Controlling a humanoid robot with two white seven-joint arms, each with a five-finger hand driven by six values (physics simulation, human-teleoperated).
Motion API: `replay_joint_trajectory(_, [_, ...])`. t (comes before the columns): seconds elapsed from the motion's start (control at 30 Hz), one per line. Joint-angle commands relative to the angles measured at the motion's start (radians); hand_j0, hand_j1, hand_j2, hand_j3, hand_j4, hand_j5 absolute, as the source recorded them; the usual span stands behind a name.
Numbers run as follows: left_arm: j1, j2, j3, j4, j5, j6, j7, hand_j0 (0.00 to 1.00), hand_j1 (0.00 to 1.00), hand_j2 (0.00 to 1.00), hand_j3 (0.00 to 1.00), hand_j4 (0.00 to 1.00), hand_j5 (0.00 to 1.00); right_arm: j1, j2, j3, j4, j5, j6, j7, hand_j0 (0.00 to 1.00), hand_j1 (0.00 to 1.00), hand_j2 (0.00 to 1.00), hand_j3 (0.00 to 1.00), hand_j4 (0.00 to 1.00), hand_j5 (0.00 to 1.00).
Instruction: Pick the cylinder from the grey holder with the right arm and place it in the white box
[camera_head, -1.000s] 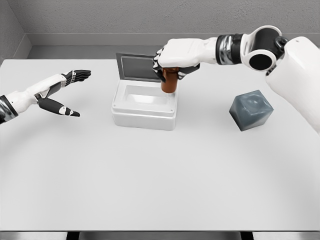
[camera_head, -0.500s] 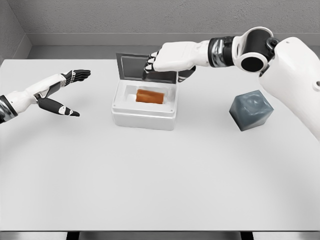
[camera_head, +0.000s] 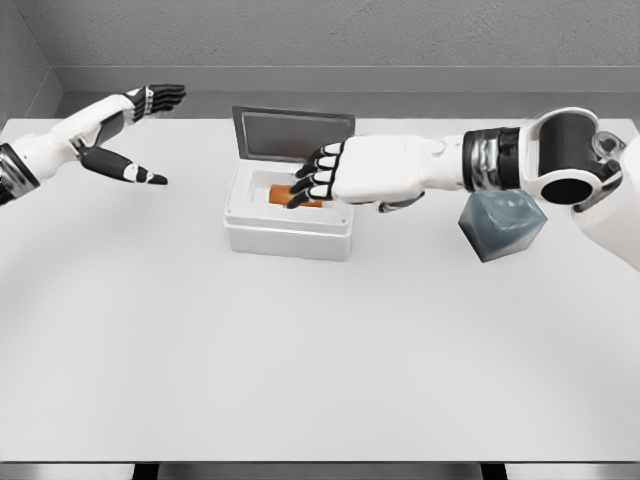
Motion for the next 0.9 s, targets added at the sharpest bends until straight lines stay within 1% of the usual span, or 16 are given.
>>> replay_joint_trajectory(0.0, [0.000, -0.008, 0.004, 0.006, 0.019, 0.023, 0.000, 1.00, 1.00, 1.00, 1.00, 1.00, 1.00, 0.008, -0.111, -0.124, -0.032, -0.021, 0.004, -0.001, 1.00, 1.00, 1.00, 1.00, 1.00, 1.00])
replay_joint_trajectory(0.03, [-0.001, -0.008, 0.004, 0.007, 0.019, 0.024, 0.000, 1.00, 1.00, 1.00, 1.00, 1.00, 1.00, 0.031, -0.146, -0.158, -0.032, -0.033, 0.004, -0.001, 1.00, 1.00, 1.00, 1.00, 1.00, 1.00])
replay_joint_trajectory(0.07, [-0.009, -0.008, 0.004, 0.009, 0.019, 0.035, 0.000, 1.00, 1.00, 1.00, 1.00, 1.00, 1.00, 0.067, -0.171, -0.207, -0.003, -0.052, 0.004, -0.001, 1.00, 1.00, 1.00, 1.00, 1.00, 1.00])
replay_joint_trajectory(0.1, [-0.023, -0.022, 0.004, 0.030, 0.018, 0.047, 0.000, 1.00, 1.00, 1.00, 1.00, 1.00, 1.00, 0.083, -0.174, -0.264, 0.040, -0.053, 0.004, -0.001, 1.00, 1.00, 1.00, 1.00, 1.00, 1.00])
replay_joint_trajectory(0.13, [-0.034, -0.054, 0.004, 0.064, 0.015, 0.058, 0.000, 1.00, 1.00, 1.00, 1.00, 1.00, 1.00, 0.083, -0.185, -0.296, 0.042, -0.059, 0.004, -0.001, 1.00, 1.00, 1.00, 1.00, 1.00, 1.00])
replay_joint_trajectory(0.17, [-0.052, -0.091, 0.004, 0.098, 0.007, 0.060, 0.000, 1.00, 1.00, 1.00, 1.00, 1.00, 1.00, 0.083, -0.206, -0.307, 0.046, -0.085, 0.004, -0.001, 1.00, 1.00, 1.00, 1.00, 1.00, 1.00])
replay_joint_trajectory(0.2, [-0.058, -0.109, 0.004, 0.113, 0.002, 0.064, 0.000, 1.00, 1.00, 1.00, 1.00, 1.00, 1.00, 0.086, -0.214, -0.313, 0.072, -0.088, 0.004, -0.001, 1.00, 1.00, 1.00, 1.00, 1.00, 1.00])
replay_joint_trajectory(0.23, [-0.061, -0.123, 0.004, 0.119, -0.005, 0.075, 0.000, 1.00, 1.00, 1.00, 1.00, 1.00, 1.00, 0.086, -0.208, -0.322, 0.110, -0.088, 0.004, -0.001, 1.00, 1.00, 1.00, 1.00, 1.00, 1.00])
replay_joint_trajectory(0.27, [-0.074, -0.142, 0.004, 0.136, -0.019, 0.086, 0.000, 1.00, 1.00, 1.00, 1.00, 1.00, 1.00, 0.087, -0.200, -0.318, 0.137, -0.087, 0.004, -0.001, 1.00, 1.00, 1.00, 1.00, 1.00, 1.00])
replay_joint_trajectory(0.37, [-0.075, -0.200, 0.004, 0.187, -0.055, 0.087, 0.000, 1.00, 1.00, 1.00, 1.00, 1.00, 1.00, 0.106, -0.200, -0.296, 0.207, -0.078, 0.004, -0.001, 1.00, 1.00, 1.00, 1.00, 1.00, 1.00])
replay_joint_trajectory(0.43, [-0.075, -0.217, 0.004, 0.194, -0.058, 0.087, 0.000, 1.00, 1.00, 1.00, 1.00, 1.00, 1.00, 0.104, -0.197, -0.266, 0.233, -0.073, 0.004, -0.001, 1.00, 1.00, 1.00, 1.00, 1.00, 1.00])
replay_joint_trajectory(0.5, [-0.075, -0.232, 0.004, 0.194, -0.073, 0.089, 0.000, 1.00, 1.00, 1.00, 1.00, 1.00, 1.00, 0.103, -0.186, -0.261, 0.270, -0.073, 0.004, -0.001, 1.00, 1.00, 1.00, 1.00, 1.00, 1.00])
replay_joint_trajectory(0.53, [-0.075, -0.232, 0.006, 0.197, -0.073, 0.090, 0.000, 1.00, 1.00, 1.00, 1.00, 1.00, 1.00, 0.092, -0.186, -0.263, 0.272, -0.073, 0.004, -0.001, 1.00, 1.00, 1.00, 1.00, 1.00, 1.00])
replay_joint_trajectory(0.6, [-0.077, -0.232, 0.038, 0.210, -0.074, 0.092, 0.000, 1.00, 1.00, 1.00, 1.00, 1.00, 1.00, 0.092, -0.185, -0.263, 0.276, -0.073, 0.004, -0.001, 1.00, 1.00, 1.00, 1.00, 1.00, 1.00])
replay_joint_trajectory(0.7, [-0.081, -0.260, 0.041, 0.210, -0.105, 0.112, 0.000, 1.00, 1.00, 1.00, 1.00, 1.00, 1.00, 0.078, -0.183, -0.266, 0.279, -0.076, 0.004, -0.001, 1.00, 1.00, 1.00, 1.00, 1.00, 1.00])
replay_joint_trajectory(0.87, [-0.081, -0.267, 0.041, 0.210, -0.107, 0.117, 0.000, 1.00, 1.00, 1.00, 1.00, 1.00, 1.00, 0.083, -0.169, -0.259, 0.281, -0.075, 0.004, -0.001, 1.00, 1.00, 1.00, 1.00, 1.00, 1.00])
